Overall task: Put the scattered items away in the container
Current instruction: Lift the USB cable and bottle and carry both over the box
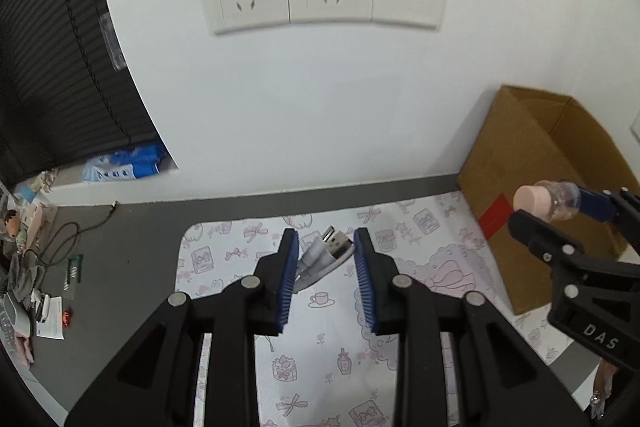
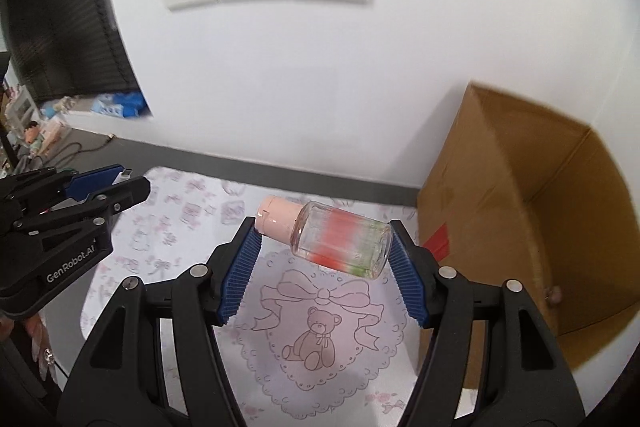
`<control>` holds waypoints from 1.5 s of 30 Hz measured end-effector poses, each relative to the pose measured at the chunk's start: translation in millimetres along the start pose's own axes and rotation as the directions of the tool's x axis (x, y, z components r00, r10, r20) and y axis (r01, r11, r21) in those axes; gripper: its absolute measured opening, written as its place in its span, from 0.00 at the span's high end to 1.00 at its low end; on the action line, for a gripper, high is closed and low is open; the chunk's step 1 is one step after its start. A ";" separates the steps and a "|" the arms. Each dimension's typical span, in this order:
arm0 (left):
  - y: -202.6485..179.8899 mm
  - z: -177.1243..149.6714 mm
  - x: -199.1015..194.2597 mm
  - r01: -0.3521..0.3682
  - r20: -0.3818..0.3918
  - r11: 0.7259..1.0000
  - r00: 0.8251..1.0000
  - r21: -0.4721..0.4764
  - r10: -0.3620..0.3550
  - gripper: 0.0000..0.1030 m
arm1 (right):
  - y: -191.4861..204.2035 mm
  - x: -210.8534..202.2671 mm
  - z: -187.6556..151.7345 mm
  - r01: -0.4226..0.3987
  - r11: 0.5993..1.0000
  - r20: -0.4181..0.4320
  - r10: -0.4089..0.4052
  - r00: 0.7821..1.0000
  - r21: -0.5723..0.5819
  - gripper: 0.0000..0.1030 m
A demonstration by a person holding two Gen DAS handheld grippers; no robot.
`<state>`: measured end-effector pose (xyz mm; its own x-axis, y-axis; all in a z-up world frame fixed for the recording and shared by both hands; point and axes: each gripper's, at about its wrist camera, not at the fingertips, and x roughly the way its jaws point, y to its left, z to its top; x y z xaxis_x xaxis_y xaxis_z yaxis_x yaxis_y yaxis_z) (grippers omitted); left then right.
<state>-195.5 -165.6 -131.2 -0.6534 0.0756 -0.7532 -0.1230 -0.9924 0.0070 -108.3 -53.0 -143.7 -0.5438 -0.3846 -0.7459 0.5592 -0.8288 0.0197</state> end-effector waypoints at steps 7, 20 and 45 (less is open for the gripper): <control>-5.2 7.1 -49.4 0.004 0.077 1.000 0.997 0.018 -0.006 0.73 | 9.1 -62.4 12.4 0.006 1.000 0.085 -0.004 0.996 -0.023 0.36; -0.6 8.3 -87.5 0.000 0.132 0.999 0.991 0.037 -0.005 0.73 | 22.9 -103.1 8.1 0.019 0.999 0.134 -0.015 0.991 -0.031 0.36; -157.9 34.2 -77.4 0.022 0.134 0.997 0.991 0.070 -0.031 0.73 | -109.9 -122.9 -12.2 0.041 0.999 0.134 -0.039 0.990 -0.011 0.36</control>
<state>-151.0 -11.4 -51.5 -0.7434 0.1186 -0.6582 -0.1893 -0.9812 0.0369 -95.3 90.3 -62.4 -0.6437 -0.4030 -0.6505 0.5434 -0.8393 -0.0177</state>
